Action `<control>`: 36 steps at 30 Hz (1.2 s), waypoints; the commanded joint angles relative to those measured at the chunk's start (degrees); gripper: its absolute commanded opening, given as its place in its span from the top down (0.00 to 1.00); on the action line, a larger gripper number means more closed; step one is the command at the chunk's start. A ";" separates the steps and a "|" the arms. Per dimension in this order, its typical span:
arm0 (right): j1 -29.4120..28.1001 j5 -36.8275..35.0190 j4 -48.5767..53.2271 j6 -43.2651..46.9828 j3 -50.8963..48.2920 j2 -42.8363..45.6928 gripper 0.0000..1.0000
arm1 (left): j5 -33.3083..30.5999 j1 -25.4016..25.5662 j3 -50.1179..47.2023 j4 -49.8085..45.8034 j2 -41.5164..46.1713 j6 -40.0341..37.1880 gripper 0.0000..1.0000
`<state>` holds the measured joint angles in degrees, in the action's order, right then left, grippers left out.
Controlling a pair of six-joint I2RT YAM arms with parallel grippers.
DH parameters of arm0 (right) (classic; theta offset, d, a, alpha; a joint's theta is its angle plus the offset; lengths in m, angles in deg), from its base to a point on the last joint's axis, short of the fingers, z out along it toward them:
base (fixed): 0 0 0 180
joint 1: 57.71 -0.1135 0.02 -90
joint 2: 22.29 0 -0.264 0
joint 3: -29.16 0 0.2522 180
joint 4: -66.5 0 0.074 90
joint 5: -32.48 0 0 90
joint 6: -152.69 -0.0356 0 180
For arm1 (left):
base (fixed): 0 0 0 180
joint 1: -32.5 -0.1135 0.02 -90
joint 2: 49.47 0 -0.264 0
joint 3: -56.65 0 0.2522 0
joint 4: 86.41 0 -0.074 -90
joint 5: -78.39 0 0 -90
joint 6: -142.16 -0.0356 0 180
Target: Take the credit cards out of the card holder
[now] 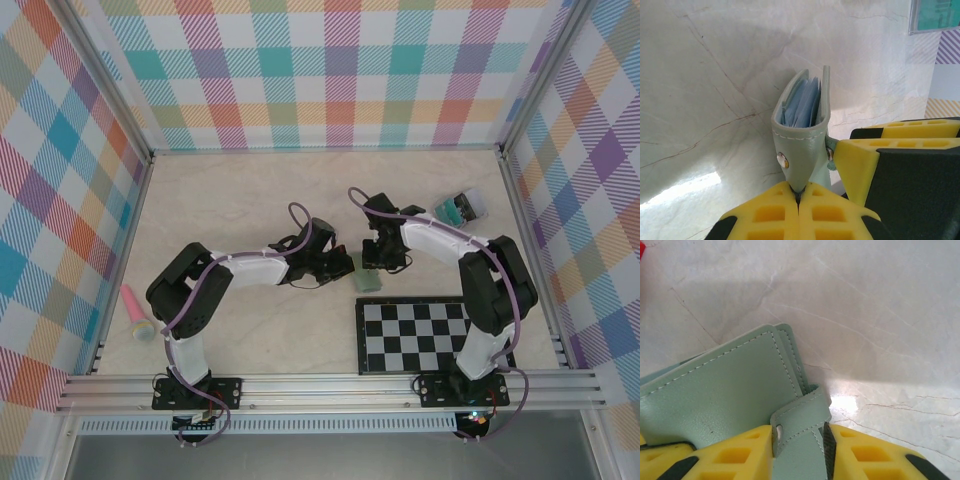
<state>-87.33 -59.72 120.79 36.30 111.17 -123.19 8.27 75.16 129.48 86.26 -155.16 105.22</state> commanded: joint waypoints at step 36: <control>4.84 -5.63 1.72 -4.84 -3.52 0.81 1.00 | -8.73 -0.41 -2.29 -7.20 4.40 -0.72 1.00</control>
<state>-84.89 -58.19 118.32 33.26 108.99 -121.81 3.46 75.48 128.52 83.86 -153.28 105.00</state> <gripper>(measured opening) 0.046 0.040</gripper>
